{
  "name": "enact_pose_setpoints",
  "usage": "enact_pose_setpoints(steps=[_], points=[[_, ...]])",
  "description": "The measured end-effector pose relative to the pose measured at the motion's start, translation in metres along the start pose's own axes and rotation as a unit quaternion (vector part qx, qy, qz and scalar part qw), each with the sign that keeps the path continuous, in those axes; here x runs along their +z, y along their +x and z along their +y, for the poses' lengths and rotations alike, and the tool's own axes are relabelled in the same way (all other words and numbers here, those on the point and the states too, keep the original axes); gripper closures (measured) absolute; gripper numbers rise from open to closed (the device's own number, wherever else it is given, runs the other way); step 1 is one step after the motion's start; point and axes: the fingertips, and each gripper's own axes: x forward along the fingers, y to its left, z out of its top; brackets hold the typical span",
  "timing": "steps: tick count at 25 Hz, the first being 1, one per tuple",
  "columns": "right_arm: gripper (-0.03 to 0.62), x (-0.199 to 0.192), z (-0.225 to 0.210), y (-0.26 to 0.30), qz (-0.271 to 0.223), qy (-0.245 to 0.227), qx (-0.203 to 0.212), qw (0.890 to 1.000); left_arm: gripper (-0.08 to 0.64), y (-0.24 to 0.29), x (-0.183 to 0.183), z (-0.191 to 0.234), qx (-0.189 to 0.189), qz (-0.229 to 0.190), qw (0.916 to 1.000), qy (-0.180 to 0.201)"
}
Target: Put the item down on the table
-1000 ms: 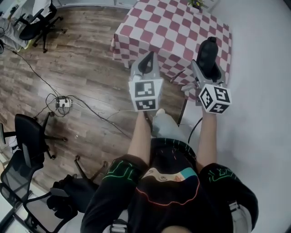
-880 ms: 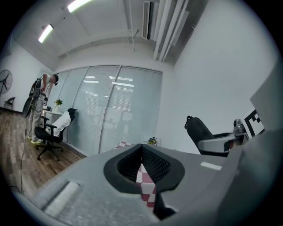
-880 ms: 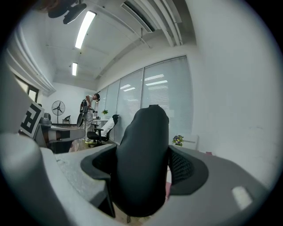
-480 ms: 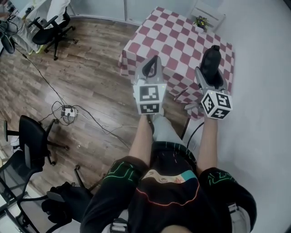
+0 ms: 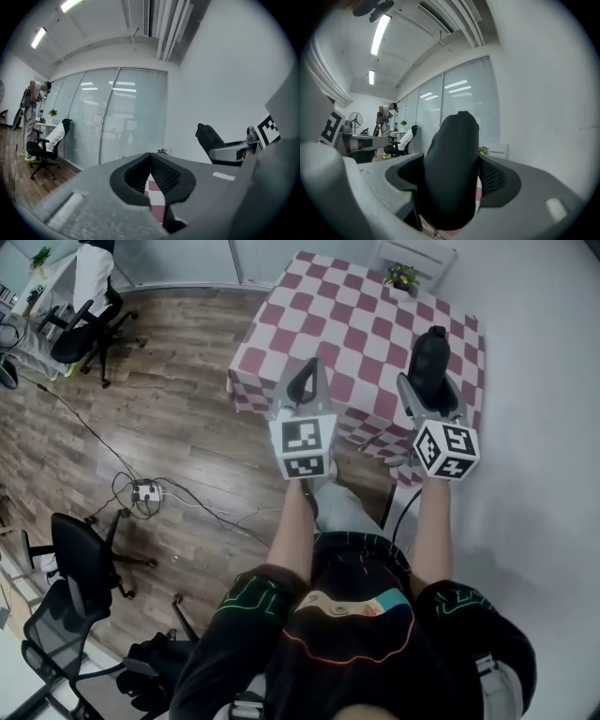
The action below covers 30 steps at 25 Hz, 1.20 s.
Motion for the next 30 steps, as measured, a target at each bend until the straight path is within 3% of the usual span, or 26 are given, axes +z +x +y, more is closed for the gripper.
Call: enact_pose_setpoints(steps=[8, 14, 19, 25, 30], points=[[0.23, -0.045, -0.061, 0.056, 0.056, 0.02, -0.028, 0.998, 0.551, 0.089, -0.052, -0.008, -0.006, 0.06, 0.9979, -0.024], [0.23, -0.074, -0.108, 0.096, 0.086, 0.059, -0.043, 0.994, 0.551, 0.144, -0.073, -0.025, -0.028, 0.093, 0.9952, -0.011], [0.23, -0.079, -0.114, 0.141, 0.074, 0.092, -0.026, 0.993, 0.551, 0.173, -0.078, -0.008, -0.017, 0.108, 0.9939, 0.016], [0.23, -0.052, -0.103, 0.183, 0.065, 0.08, 0.027, 0.994, 0.551, 0.19, -0.051, 0.016, 0.026, 0.1, 0.9946, 0.011], [0.23, -0.057, -0.103, 0.193, 0.09, 0.068, 0.054, 0.992, 0.551, 0.198, -0.045, 0.008, 0.01, 0.1, 0.9947, 0.02]])
